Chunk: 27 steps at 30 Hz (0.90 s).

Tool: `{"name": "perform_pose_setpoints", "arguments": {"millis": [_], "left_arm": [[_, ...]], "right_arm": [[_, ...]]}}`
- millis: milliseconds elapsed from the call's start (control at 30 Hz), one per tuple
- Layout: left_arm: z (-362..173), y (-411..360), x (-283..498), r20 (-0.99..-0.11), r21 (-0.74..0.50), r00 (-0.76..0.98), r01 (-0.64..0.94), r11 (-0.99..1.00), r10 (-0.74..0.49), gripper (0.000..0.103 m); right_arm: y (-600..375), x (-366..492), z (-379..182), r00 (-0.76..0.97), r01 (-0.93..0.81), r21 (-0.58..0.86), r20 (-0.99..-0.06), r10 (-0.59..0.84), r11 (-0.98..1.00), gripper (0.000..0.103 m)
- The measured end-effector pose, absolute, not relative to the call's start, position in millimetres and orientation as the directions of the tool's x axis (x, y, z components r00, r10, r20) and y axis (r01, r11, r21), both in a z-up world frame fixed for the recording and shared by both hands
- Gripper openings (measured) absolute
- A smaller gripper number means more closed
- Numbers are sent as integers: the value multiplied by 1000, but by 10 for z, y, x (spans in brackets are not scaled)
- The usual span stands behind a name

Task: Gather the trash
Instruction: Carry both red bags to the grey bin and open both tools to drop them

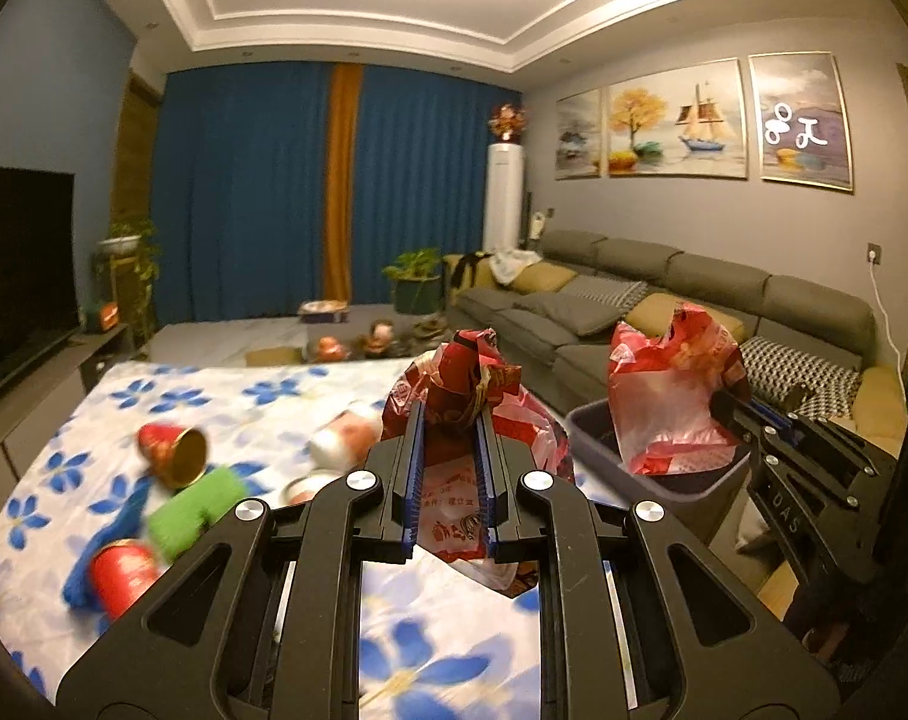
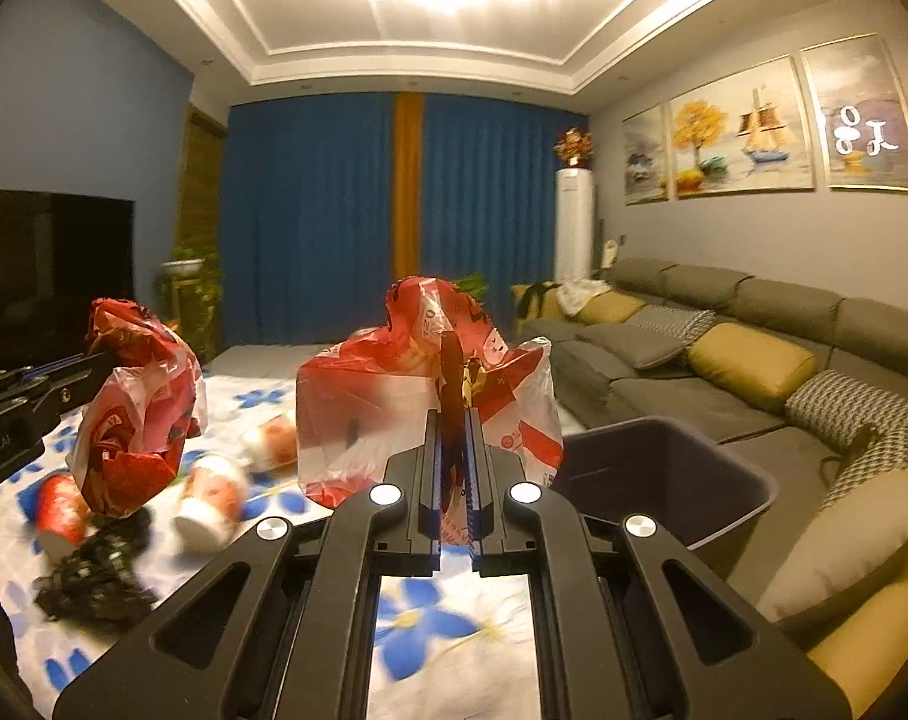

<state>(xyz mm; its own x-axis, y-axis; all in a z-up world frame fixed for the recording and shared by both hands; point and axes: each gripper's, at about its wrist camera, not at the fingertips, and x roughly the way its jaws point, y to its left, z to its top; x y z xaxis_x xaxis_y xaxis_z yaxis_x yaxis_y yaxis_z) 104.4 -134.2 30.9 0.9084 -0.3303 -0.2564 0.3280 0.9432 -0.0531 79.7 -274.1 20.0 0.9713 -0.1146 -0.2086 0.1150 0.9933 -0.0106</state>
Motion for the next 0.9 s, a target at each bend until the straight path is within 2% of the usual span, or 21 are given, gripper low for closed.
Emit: {"name": "perform_pose_setpoints", "arguments": {"millis": [467, 900], "left_arm": [[418, -2426, 1588, -230, -42, 866, 447, 894, -444, 15], [204, -3036, 1997, -266, -51, 820, 513, 857, -506, 15]], "right_arm": [[-3528, 962, 298, 945, 295, 14, -154, -290, 955, 8], [-3953, 1179, 219, 924, 350, 34, -176, -339, 936, 8]]}}
